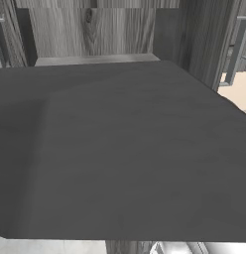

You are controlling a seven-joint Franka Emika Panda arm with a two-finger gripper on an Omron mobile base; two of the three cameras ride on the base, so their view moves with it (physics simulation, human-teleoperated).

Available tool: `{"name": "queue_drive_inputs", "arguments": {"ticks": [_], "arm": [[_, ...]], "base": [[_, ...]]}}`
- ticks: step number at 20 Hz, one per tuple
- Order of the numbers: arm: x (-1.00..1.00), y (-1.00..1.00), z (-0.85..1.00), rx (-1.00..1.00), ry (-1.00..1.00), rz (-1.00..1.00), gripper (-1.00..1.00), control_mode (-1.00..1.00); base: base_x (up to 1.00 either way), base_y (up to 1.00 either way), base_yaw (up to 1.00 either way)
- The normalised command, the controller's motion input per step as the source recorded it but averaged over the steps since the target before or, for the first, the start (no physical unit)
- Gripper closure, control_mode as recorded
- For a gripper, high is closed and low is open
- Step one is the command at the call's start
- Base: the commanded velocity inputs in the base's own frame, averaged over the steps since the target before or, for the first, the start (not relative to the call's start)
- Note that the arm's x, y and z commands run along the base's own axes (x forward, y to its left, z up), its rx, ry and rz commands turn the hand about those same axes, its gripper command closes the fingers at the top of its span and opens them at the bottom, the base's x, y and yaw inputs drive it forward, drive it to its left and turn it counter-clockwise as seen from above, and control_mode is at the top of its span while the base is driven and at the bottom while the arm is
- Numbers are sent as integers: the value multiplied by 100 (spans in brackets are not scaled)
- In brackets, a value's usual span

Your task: Grab the spray bottle from the cabinet, then place it next to the cutting board for sanitizing. Then grab the dish brush from the countertop next to the sink and place it next to the cutting board.

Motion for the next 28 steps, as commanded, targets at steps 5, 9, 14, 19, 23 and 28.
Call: {"name": "queue_drive_inputs", "arguments": {"ticks": [5,9,14,19,23,28], "arm": [[-26,-51,-59,10,-2,6,-100,-100],[-28,-13,-30,0,-8,1,-100,-100],[-33,-7,-1,0,-10,0,-100,-100],[-64,-11,4,0,-18,0,-100,-100],[0,0,0,0,0,0,-100,100],[0,0,0,0,0,0,-100,100]], "base": [[0,0,0],[0,0,0],[0,0,0],[0,0,0],[-94,-35,0],[-72,-75,0]]}}
